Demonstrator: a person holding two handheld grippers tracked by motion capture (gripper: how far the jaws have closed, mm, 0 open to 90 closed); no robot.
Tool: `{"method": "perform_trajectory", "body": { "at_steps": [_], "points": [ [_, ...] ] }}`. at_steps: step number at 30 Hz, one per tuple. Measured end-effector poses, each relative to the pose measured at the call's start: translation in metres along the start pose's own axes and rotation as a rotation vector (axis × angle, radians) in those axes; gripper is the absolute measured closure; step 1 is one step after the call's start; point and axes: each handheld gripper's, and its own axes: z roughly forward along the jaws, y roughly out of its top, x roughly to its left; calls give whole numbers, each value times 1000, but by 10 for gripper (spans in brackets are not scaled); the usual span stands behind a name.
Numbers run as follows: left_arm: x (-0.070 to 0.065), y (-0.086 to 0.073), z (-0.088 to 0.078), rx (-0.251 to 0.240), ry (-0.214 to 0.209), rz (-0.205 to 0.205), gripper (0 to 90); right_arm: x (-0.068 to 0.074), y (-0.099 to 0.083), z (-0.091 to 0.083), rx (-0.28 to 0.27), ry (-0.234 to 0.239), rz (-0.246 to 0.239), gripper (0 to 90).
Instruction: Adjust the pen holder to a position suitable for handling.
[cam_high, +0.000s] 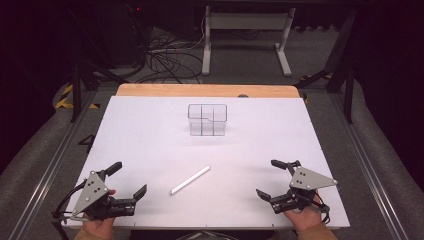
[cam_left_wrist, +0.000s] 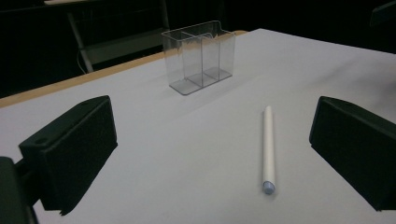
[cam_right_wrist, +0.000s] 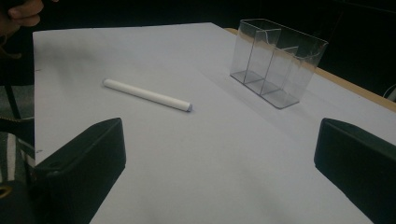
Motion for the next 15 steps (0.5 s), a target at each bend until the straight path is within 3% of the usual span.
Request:
{"method": "perform_trajectory", "body": {
  "at_steps": [15],
  "points": [
    [0,0,0,0,9,-6,15,-10,21,6,26,15,15,31]
  ]
}}
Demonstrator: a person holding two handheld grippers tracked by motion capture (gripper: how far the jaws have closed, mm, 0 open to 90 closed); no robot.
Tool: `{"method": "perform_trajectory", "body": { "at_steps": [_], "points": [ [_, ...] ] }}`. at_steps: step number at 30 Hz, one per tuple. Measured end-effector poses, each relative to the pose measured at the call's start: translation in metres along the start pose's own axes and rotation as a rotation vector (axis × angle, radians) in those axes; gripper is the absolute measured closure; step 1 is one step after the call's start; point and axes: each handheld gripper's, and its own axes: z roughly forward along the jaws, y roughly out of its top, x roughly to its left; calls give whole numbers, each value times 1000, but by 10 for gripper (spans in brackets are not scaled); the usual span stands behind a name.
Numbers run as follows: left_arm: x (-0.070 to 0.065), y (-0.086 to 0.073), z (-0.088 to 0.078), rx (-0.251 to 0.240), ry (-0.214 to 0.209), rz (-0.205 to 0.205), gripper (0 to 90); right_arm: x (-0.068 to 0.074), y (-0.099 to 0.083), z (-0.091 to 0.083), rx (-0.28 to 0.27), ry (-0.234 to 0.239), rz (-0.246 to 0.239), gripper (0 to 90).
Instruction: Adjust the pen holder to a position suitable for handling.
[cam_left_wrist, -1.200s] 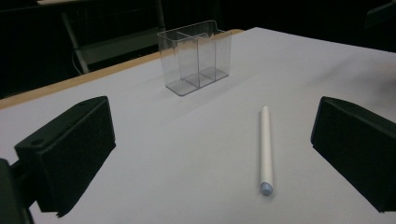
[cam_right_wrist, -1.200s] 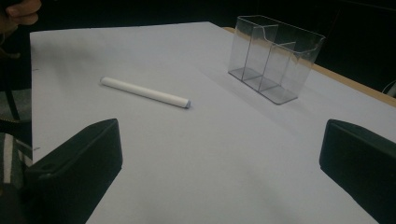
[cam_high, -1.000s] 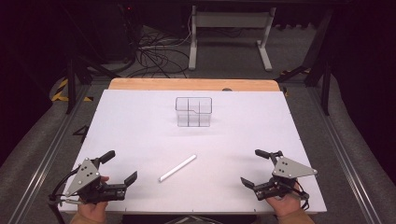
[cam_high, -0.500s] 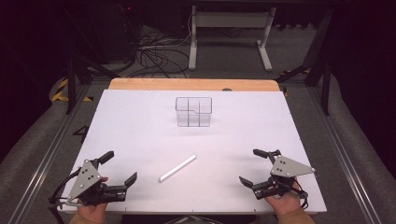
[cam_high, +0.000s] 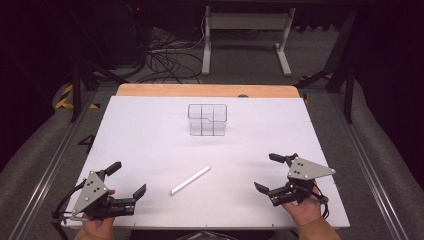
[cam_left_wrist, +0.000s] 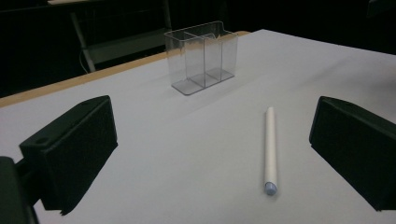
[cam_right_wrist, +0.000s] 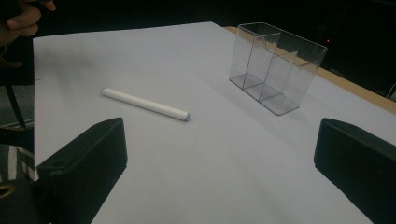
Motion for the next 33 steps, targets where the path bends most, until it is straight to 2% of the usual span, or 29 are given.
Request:
{"method": "perform_trajectory", "body": {
  "at_steps": [7,12,21,25,28,30,33],
  "points": [
    [0,0,0,4,-1,5,15,-2,15,10,19,26,-53,22],
    [1,0,0,6,-6,-2,15,-7,26,19,47,43,-31,21],
    [0,0,1,13,-5,7,15,-12,41,27,28,41,-34,27],
    [1,0,2,12,-4,5,15,-11,41,28,27,26,-58,18],
    [1,0,2,13,-3,8,15,-12,44,29,18,20,-96,9],
    [0,0,2,13,-3,9,15,-13,47,30,41,26,-110,27],
    [0,0,2,14,-4,9,15,-14,54,33,105,54,-123,91]
  ]
}}
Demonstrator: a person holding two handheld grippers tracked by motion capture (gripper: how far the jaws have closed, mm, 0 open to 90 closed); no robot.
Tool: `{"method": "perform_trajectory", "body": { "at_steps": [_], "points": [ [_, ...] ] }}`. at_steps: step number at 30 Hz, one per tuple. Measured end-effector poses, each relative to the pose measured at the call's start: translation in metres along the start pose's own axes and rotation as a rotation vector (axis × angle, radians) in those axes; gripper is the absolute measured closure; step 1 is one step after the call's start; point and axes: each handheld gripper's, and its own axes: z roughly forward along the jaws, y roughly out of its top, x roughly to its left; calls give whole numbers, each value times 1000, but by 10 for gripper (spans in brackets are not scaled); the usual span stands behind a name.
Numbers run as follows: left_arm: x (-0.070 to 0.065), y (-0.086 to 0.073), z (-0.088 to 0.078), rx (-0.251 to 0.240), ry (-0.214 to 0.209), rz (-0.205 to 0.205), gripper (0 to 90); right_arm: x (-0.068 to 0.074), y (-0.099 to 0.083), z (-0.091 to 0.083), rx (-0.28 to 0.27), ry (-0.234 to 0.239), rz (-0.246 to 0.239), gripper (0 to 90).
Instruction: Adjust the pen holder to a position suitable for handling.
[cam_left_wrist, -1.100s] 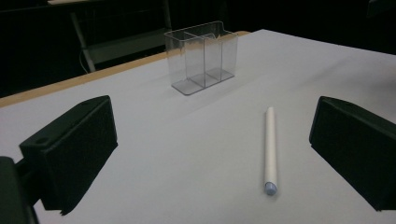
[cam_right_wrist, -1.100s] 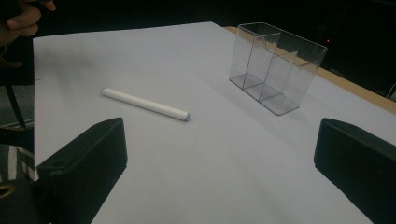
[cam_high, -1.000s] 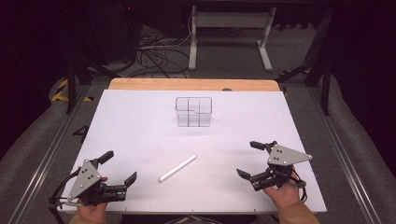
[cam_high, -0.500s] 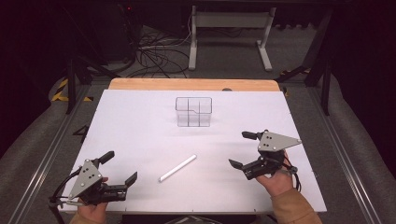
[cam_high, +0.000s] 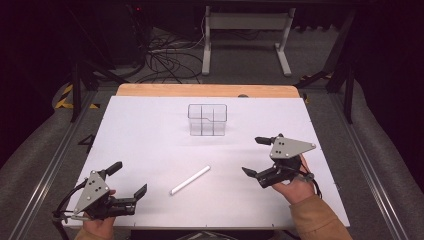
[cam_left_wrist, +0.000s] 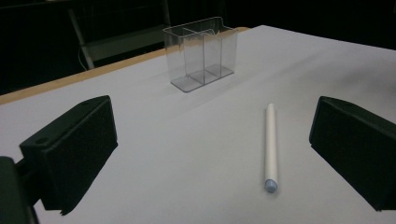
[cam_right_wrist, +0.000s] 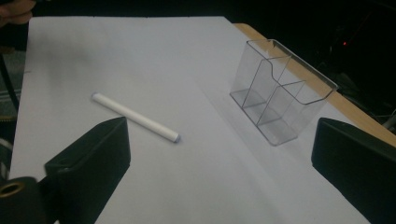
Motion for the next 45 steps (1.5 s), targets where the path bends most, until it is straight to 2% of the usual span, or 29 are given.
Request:
{"method": "perform_trajectory", "body": {
  "at_steps": [8,13,20,21,24,29,37,43,45],
  "points": [
    [0,0,-1,-2,0,-5,15,-11,23,11,53,75,9,202],
    [1,0,-1,-3,0,-5,16,-21,32,25,85,79,-1,210],
    [1,-1,-1,-5,3,-5,16,-34,42,40,91,64,-11,209],
    [1,-1,-1,-5,2,-6,16,-36,43,42,90,70,-7,213],
    [1,-1,0,-4,1,-3,16,-43,44,51,64,113,46,216],
    [1,-1,-1,-3,1,-5,16,-50,48,65,96,96,33,218],
    [2,-1,0,-7,0,-10,16,-58,55,83,151,54,-29,225],
    [2,-1,0,-6,-2,-12,16,-67,58,95,154,50,-16,241],
    [3,-1,0,-4,-4,-10,16,-69,59,98,175,39,-31,242]
  ]
}}
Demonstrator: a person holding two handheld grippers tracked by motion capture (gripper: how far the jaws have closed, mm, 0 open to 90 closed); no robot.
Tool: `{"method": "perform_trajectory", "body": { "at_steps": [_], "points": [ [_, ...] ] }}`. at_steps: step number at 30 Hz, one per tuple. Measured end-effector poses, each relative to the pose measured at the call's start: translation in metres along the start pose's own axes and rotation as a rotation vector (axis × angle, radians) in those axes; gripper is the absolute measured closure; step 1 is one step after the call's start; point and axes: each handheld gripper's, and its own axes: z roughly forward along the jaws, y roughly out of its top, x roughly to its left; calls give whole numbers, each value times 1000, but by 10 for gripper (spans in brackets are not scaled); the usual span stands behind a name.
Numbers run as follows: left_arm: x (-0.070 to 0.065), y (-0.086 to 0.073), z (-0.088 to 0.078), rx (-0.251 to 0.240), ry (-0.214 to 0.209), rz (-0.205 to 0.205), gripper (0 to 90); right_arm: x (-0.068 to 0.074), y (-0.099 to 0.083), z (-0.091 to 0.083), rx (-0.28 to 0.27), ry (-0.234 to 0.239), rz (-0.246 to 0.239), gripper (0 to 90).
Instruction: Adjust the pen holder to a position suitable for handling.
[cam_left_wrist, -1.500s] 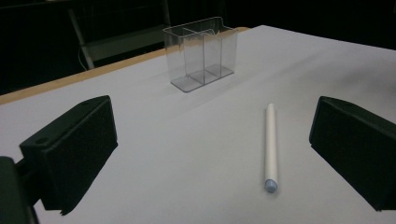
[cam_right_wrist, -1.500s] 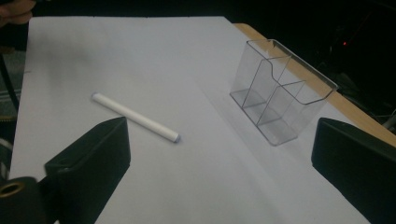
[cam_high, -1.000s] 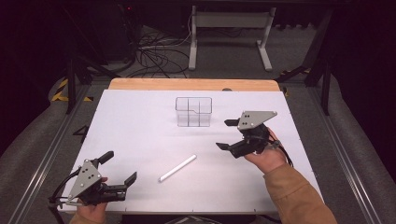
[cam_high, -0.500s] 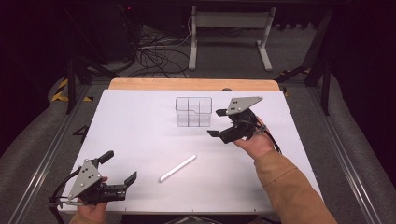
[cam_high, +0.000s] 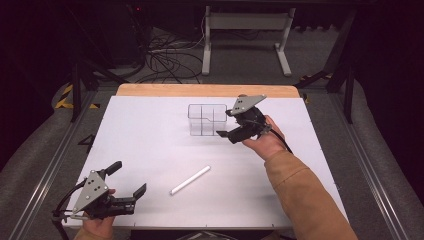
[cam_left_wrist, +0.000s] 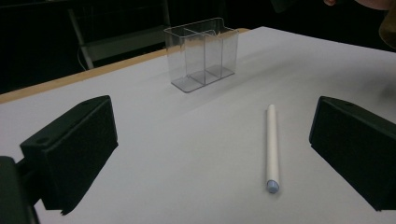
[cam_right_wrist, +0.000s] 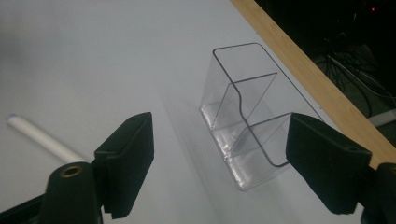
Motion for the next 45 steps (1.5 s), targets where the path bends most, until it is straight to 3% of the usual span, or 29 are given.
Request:
{"method": "perform_trajectory", "body": {
  "at_steps": [14,18,25,34,45],
  "points": [
    [1,-1,1,1,-7,-4,16,-15,12,29,33,13,-29,311],
    [2,-1,1,1,-5,-1,16,-19,15,39,70,9,-49,322],
    [2,-1,1,1,-7,-6,16,-22,16,56,90,6,-65,350],
    [3,-2,1,0,-8,-14,17,-17,17,77,122,-8,-89,407],
    [4,-2,0,-2,-11,-20,17,-19,13,106,213,-12,-105,455]
  ]
}}
